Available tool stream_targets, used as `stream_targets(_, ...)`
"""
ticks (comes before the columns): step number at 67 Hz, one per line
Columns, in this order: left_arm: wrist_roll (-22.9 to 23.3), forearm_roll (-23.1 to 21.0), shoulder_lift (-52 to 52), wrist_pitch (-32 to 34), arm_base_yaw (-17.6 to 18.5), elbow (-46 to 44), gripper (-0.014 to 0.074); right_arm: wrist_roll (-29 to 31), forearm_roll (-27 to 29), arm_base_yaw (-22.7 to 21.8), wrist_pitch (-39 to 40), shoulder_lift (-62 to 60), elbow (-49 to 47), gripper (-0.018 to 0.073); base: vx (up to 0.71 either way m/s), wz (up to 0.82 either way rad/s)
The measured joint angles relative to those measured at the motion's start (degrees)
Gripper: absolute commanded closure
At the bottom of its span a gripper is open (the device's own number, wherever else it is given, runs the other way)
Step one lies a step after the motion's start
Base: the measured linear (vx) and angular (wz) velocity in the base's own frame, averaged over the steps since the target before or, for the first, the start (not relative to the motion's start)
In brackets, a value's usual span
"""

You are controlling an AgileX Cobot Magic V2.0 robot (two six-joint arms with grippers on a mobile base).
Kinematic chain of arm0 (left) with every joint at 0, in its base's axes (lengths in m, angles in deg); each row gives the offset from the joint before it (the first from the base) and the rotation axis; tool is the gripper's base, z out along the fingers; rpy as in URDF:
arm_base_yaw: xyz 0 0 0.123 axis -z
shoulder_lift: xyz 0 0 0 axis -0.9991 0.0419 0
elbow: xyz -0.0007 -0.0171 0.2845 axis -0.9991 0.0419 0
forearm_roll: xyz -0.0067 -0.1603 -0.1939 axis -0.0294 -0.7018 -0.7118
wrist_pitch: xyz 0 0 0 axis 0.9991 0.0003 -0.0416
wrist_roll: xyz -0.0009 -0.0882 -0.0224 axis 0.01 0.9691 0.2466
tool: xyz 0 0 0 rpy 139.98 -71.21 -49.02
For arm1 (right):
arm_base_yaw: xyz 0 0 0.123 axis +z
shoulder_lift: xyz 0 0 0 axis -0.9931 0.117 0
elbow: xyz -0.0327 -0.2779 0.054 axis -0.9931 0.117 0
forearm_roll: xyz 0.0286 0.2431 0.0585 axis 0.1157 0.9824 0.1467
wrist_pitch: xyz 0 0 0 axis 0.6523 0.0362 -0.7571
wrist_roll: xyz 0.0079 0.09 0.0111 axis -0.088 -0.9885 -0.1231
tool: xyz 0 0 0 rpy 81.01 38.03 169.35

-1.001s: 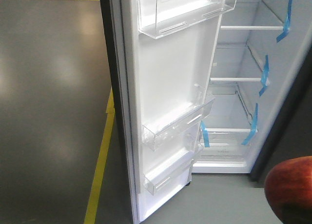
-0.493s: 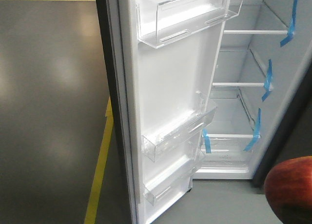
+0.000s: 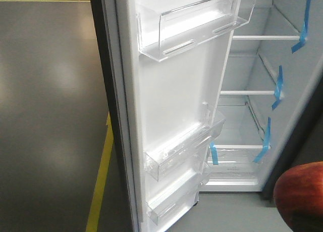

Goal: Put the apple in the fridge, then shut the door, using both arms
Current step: 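Hold the apple in the right gripper in front of the refrigerator door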

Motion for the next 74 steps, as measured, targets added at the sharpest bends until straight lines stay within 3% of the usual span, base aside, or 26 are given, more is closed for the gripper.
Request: stream_targets(74, 0.0, 0.0, 0.0, 0.0, 0.0, 0.0, 0.0602, 0.0, 0.0, 0.0, 0.0, 0.0, 0.0, 0.0335, 0.07, -0.02)
